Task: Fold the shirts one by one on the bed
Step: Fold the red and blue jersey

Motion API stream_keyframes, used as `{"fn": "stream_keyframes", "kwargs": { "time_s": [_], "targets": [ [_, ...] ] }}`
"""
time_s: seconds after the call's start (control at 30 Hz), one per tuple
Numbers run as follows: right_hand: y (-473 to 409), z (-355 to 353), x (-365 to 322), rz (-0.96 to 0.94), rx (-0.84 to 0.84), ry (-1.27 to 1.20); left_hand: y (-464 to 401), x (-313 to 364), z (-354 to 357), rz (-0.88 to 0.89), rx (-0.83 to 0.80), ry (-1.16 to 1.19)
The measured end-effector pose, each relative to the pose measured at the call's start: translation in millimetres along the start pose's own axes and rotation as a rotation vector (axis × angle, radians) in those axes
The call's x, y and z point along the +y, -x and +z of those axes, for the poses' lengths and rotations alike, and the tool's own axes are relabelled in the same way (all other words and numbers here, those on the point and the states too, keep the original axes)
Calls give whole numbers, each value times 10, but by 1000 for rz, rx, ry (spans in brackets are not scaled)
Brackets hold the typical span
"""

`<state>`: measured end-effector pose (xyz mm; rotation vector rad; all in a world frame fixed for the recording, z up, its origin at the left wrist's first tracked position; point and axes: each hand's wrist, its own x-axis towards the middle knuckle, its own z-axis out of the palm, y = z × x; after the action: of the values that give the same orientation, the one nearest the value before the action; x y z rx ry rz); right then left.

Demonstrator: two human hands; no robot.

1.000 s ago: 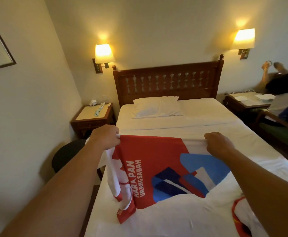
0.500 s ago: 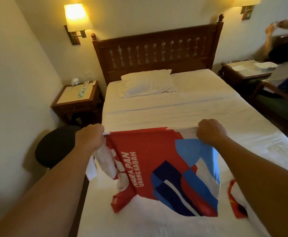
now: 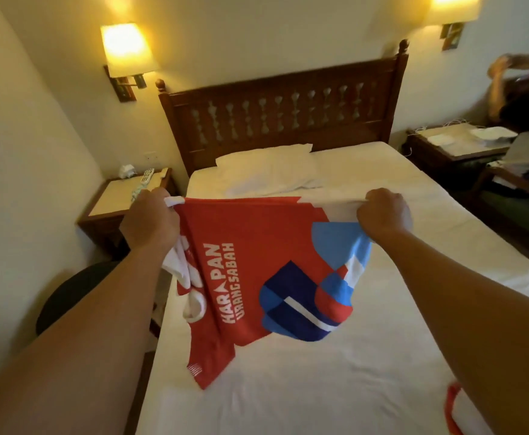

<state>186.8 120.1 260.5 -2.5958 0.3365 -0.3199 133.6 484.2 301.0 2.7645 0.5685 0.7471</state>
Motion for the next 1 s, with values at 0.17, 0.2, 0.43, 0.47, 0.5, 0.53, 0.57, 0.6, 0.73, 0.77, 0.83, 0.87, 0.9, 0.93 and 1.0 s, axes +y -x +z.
{"fn": "stream_keyframes", "kwargs": {
  "time_s": [0.17, 0.2, 0.43, 0.47, 0.5, 0.53, 0.57, 0.6, 0.73, 0.77, 0.83, 0.87, 0.9, 0.93, 1.0],
  "targets": [
    [-181, -380, -239, -83, 89, -86, -235, 325, -558, 50, 181, 113],
    [-156, -401, -216, -81, 90, -112, -195, 311, -617, 84, 187, 114],
    [521, 39, 413, -76, -103, -144, 804, -474, -324, 343, -1, -85],
    [624, 170, 568, -79, -106, -135, 1024, -614, -225, 376, -38, -139],
    [754, 328, 736, -77, -122, -89, 1267, -739, -88, 389, -77, -202],
    [928, 528, 955, -78, -142, -36, 1569, -885, 80, 412, -131, -251],
    [1090, 643, 1110, -89, -153, 8, 1828, -966, 192, 429, -170, -291],
    [1253, 842, 1330, -97, -198, 58, 2125, -1063, 375, 454, -224, -346],
    [2146, 1383, 2262, 8, -358, 162, 3396, -1410, 981, 490, -528, -476],
    [2357, 1553, 2538, 16, -384, 203, 3705, -1506, 1196, 506, -581, -492],
    [2682, 1796, 2940, -5, -413, 246, 4129, -1667, 1480, 490, -678, -494],
    [2845, 1917, 3113, -22, -436, 269, 4320, -1746, 1611, 488, -713, -493],
    [3007, 2071, 3316, -34, -452, 293, 4561, -1819, 1772, 472, -763, -496],
    [3108, 2180, 3456, -55, -457, 300, 4717, -1881, 1875, 470, -801, -510],
    [3361, 2364, 3737, -80, -494, 332, 5086, -1976, 2053, 452, -871, -534]
  ]
}}
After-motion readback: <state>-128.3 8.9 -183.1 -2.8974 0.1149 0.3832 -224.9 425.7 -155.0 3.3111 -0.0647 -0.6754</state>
